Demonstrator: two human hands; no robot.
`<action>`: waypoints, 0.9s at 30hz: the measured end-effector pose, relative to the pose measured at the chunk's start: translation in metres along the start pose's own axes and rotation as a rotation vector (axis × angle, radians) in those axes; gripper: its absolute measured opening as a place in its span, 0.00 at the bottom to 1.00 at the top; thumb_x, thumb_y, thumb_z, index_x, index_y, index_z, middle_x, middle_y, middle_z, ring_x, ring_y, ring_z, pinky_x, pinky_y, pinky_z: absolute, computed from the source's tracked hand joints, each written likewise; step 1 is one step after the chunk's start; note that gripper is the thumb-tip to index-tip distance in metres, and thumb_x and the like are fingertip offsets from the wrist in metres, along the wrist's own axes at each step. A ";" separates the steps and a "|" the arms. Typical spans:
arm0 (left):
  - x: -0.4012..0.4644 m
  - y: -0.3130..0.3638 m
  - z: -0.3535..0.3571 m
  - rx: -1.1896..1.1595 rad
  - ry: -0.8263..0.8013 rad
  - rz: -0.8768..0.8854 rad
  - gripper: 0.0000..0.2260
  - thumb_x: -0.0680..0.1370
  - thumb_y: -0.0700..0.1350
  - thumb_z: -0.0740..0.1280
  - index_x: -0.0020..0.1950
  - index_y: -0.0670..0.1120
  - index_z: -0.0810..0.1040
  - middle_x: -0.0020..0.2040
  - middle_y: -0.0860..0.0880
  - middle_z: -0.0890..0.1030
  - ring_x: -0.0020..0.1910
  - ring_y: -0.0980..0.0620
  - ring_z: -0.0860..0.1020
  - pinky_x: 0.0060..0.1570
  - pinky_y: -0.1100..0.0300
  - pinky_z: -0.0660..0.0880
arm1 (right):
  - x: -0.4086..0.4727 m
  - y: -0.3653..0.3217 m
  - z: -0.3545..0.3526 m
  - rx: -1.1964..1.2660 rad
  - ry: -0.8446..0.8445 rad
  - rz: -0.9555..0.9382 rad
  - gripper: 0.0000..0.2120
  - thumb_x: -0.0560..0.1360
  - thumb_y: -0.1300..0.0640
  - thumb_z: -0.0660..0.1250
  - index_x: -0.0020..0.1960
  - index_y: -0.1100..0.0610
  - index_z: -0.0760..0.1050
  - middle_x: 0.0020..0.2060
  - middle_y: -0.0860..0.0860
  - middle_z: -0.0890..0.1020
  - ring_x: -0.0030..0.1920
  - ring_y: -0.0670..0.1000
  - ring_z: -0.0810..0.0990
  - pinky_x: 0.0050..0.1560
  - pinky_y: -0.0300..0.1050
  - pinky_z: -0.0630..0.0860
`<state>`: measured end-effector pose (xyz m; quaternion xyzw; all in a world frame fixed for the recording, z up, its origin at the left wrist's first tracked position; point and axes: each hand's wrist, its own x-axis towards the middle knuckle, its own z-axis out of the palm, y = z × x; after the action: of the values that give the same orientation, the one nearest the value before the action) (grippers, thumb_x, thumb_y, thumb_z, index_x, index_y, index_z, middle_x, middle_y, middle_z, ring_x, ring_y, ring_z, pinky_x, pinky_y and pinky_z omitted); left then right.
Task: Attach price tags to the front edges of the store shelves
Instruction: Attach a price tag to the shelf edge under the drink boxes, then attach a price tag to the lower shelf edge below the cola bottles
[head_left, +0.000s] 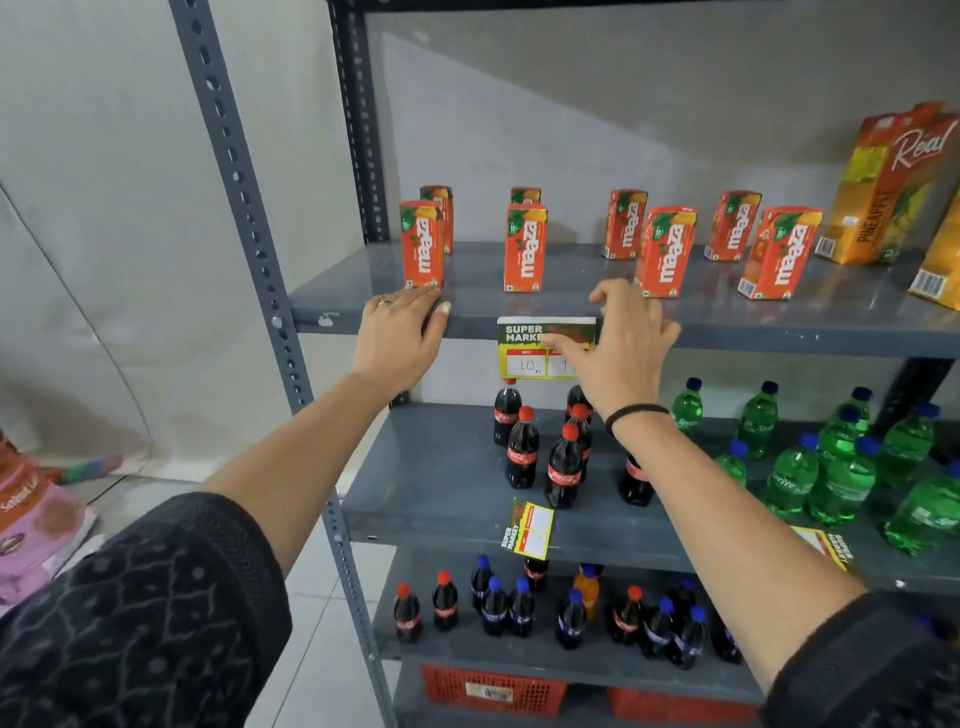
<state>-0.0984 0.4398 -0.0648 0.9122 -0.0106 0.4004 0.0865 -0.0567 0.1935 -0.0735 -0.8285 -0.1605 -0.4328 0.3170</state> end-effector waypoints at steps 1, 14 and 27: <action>-0.001 -0.002 0.002 -0.003 0.020 0.006 0.19 0.81 0.51 0.55 0.64 0.43 0.75 0.64 0.44 0.78 0.66 0.45 0.73 0.63 0.49 0.64 | -0.014 0.006 0.003 0.034 0.051 -0.015 0.26 0.65 0.35 0.72 0.51 0.50 0.68 0.46 0.43 0.72 0.46 0.47 0.67 0.47 0.46 0.57; -0.056 -0.026 0.070 -0.076 0.244 0.160 0.26 0.80 0.47 0.59 0.76 0.45 0.56 0.77 0.47 0.56 0.77 0.46 0.51 0.75 0.47 0.45 | -0.204 0.103 0.107 -0.046 -0.816 -0.137 0.08 0.76 0.57 0.65 0.54 0.54 0.80 0.52 0.50 0.80 0.54 0.56 0.74 0.54 0.51 0.70; -0.205 -0.070 0.189 -0.009 -0.977 -0.196 0.26 0.82 0.55 0.51 0.78 0.50 0.49 0.79 0.50 0.45 0.77 0.47 0.43 0.74 0.48 0.46 | -0.163 0.089 0.176 -0.236 -1.372 -0.501 0.30 0.67 0.70 0.63 0.66 0.51 0.71 0.62 0.51 0.75 0.68 0.55 0.65 0.64 0.53 0.63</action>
<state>-0.0941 0.4671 -0.3512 0.9895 0.0340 -0.0837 0.1125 0.0060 0.2451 -0.3158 -0.8801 -0.4591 0.1085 -0.0542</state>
